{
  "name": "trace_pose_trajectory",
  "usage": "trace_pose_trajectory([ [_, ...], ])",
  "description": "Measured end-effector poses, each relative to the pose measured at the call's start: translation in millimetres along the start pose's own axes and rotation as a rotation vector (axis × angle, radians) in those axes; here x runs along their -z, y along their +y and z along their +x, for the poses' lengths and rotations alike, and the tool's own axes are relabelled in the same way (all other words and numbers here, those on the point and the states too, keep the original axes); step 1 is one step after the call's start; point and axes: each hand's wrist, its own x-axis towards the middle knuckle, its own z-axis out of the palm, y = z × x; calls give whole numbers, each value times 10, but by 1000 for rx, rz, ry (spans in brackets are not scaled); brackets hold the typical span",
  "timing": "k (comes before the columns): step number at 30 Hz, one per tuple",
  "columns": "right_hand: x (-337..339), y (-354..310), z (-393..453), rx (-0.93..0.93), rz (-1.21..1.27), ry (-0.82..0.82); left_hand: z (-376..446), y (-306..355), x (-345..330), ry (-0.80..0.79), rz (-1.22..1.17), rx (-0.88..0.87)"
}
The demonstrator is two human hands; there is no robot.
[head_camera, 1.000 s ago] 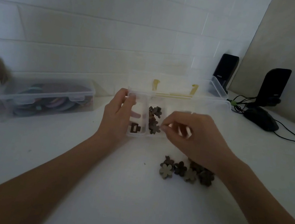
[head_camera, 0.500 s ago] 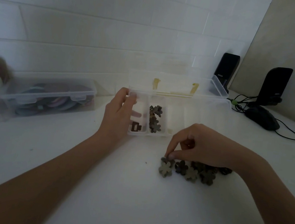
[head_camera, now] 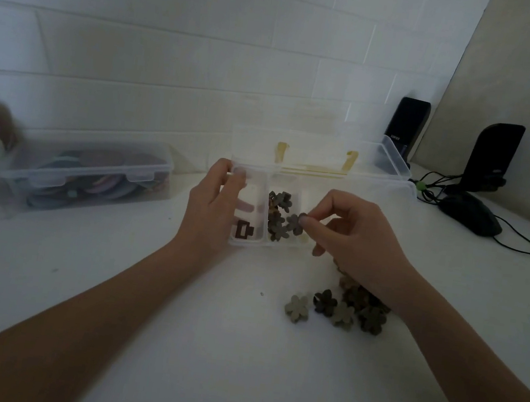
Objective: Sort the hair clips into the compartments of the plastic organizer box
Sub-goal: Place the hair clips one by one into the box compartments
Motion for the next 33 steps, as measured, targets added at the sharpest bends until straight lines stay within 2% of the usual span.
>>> trace_pose_trajectory([
  [4,-31,-10,-22,74,-2,65,-5,12,2,-4,0,5],
  [9,-136,-43,-90,327,-284,224,-25,20,-15,-14,-3,-3],
  [18,-270,1,-59,358,-612,328,-38,29,-21,-21,17,-31],
  [26,-325,13,50,348,-816,255,-43,44,-21,-24,3,-15],
  [33,-216,-45,-48,326,-742,168,-42,61,-6,-13,-18,16],
])
